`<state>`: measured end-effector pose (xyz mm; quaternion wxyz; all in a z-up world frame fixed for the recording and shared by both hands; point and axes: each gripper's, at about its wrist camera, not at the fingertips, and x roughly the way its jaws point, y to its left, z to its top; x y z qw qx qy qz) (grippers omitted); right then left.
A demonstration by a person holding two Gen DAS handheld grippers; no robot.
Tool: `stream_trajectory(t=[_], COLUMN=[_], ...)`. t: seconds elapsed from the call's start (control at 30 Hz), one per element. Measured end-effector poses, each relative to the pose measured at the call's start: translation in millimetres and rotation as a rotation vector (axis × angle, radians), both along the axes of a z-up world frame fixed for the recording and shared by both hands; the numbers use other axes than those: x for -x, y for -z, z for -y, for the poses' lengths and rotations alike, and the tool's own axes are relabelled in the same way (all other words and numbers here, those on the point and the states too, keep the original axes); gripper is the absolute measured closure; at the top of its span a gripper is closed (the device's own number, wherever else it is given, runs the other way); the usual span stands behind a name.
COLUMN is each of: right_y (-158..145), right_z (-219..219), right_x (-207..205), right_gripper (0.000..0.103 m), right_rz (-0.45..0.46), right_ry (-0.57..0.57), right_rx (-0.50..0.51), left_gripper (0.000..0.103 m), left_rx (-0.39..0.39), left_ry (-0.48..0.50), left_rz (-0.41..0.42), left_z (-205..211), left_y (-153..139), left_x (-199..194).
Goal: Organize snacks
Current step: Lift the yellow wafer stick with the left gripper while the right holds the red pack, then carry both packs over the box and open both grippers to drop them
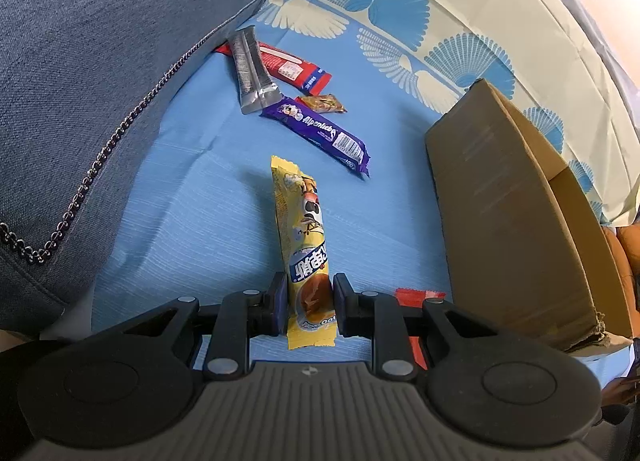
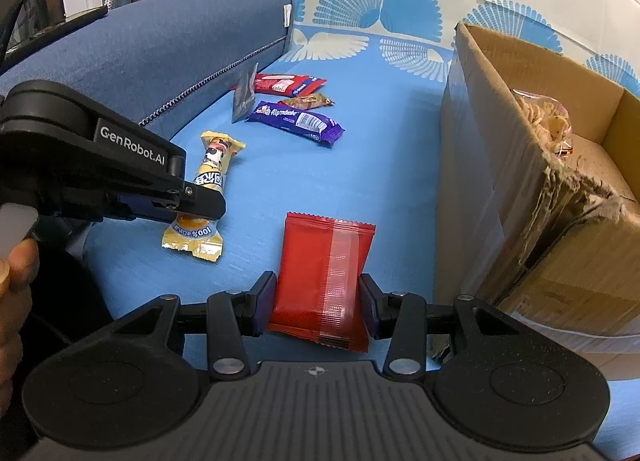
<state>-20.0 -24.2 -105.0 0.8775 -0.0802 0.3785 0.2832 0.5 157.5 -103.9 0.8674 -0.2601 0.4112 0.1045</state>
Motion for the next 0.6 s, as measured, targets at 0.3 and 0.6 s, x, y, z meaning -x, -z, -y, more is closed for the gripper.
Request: stream_trajectory(t=[0.3,0.6], right_y=[-12,-43], right_z=[2,3], right_x=[3,13], right_gripper=[0.057,0.057], right_rz=[0.04,0.153], right_ry=[-0.004,-0.032], right_rx=[-0.022,-0.067], left_gripper=[0.077,0.077], left_rx=[0.024,0.062], left_ry=[-0.006,-0.03], left_rz=[0.03,0.137], left_z=[-1,-7], left_y=[-3,-12], left_x=[2,10])
